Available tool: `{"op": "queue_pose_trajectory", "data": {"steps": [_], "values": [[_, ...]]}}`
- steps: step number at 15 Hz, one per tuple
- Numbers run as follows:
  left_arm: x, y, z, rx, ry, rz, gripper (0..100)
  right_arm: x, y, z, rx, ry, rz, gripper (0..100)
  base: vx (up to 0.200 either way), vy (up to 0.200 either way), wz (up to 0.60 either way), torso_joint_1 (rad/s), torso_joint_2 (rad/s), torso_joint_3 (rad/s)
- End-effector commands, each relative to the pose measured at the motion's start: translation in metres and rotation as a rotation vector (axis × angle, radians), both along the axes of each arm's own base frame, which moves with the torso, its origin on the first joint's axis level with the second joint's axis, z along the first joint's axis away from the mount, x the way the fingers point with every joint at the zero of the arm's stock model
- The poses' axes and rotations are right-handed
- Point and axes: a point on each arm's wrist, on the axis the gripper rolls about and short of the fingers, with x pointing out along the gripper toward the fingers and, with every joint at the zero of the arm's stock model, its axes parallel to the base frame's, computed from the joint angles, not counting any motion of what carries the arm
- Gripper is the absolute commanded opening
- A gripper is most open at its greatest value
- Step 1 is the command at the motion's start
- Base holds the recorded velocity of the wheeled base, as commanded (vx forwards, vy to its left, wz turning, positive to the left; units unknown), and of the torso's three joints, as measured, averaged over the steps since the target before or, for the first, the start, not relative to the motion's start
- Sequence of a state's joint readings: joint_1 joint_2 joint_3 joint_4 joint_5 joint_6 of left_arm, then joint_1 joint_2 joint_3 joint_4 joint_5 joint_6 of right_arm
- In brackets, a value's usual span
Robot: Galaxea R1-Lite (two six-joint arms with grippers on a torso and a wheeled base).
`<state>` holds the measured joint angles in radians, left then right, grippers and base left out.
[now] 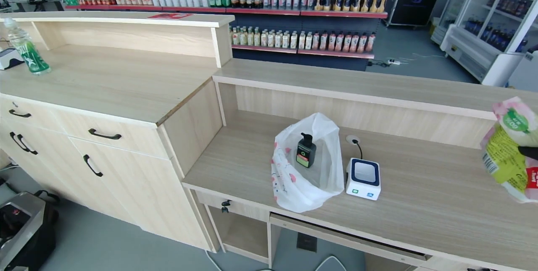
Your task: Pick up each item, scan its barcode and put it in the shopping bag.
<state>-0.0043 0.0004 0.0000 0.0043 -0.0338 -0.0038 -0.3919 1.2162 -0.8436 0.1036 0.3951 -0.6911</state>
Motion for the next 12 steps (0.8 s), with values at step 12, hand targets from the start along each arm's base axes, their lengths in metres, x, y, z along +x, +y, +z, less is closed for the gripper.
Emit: {"op": "queue_pose_trajectory", "data": {"steps": [12], "values": [[0.0,0.0,0.0,-0.001,0.001,0.0,100,0.106,-0.048,-0.071,-0.403,-0.02,0.378,0,0.0,0.0,0.0,0.0,0.0,0.0]]}}
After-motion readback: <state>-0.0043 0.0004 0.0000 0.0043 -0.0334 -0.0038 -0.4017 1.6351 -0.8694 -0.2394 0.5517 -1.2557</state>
